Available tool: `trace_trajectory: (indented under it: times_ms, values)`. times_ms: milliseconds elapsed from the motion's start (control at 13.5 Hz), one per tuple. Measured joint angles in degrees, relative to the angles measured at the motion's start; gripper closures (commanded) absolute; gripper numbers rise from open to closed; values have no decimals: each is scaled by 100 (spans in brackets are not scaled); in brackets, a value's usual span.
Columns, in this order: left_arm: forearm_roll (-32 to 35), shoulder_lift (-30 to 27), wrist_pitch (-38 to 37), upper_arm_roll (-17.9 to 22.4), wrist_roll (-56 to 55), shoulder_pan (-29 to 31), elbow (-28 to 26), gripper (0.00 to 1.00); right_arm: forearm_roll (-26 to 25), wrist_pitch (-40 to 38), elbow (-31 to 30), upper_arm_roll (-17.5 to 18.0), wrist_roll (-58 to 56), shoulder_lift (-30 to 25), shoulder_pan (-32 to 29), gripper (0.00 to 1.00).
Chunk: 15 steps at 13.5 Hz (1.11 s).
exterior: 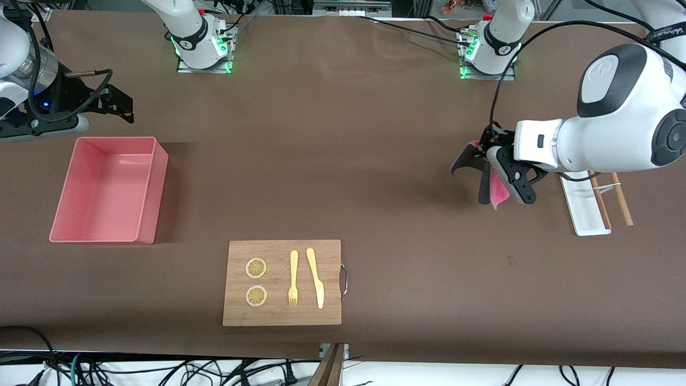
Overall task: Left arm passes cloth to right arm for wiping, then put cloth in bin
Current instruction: 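Lift the pink cloth and carry it toward the table middle with the left gripper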
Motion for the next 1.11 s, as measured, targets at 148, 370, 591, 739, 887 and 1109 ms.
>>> trace_trajectory:
  times_ms: [148,370,591,739,887,1109]
  values:
    - [-721,18,358,-53,-496,-218,2,100,0,0,0,0,0,0,0,0]
    - [-1713,21,1011,-83,-1147,-730,10,100,0,8,0,-3,0,2,-2,0]
    - [-2230,20,1729,-116,-1497,-1273,25,100,-1,32,0,-35,0,10,-6,0]
    - [-2295,19,2291,-142,-1937,-1666,57,100,-1,51,0,-47,0,11,-8,0]
    - [-2427,11,2774,-278,-2305,-1862,119,100,-2,60,12,-44,-7,11,-7,0]
    - [-3280,-6,3272,-392,-2406,-1884,215,100,-1,-34,137,4,-156,0,2,0]
